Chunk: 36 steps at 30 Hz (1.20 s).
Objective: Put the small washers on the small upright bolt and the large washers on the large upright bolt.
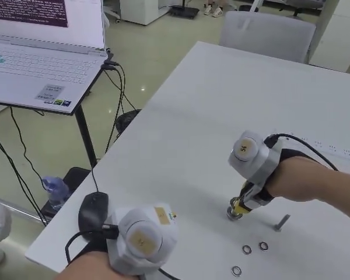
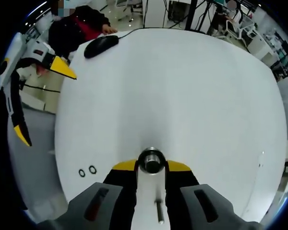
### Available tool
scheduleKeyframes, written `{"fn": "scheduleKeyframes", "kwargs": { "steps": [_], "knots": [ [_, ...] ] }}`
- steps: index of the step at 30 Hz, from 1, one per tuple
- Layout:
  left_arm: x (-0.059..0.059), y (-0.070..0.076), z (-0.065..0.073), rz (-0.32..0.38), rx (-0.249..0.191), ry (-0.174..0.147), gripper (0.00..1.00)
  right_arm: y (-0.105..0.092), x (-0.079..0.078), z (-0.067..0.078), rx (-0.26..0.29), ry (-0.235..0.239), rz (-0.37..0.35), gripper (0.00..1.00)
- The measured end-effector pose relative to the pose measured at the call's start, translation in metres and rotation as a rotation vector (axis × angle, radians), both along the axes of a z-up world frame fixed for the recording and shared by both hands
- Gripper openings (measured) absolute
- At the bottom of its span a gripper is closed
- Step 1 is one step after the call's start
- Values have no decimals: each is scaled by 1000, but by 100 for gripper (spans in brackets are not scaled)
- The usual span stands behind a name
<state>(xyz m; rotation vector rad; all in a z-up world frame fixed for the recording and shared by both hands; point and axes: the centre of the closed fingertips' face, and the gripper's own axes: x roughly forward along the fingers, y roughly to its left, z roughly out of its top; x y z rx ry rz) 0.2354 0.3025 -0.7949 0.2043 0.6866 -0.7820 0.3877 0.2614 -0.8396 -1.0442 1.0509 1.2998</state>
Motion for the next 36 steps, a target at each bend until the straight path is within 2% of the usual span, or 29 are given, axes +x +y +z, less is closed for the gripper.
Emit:
{"fn": "scheduleKeyframes", "kwargs": {
  "steps": [16, 27, 36],
  "knots": [
    [1, 4, -2, 9, -1, 5, 96, -1, 2, -21, -31, 9, 1, 21],
    [3, 6, 0, 16, -1, 1, 95, -2, 2, -28, -35, 2, -5, 22],
    [3, 6, -2, 15, 1, 8, 94, -2, 0, -26, -33, 6, -18, 22]
  ]
}}
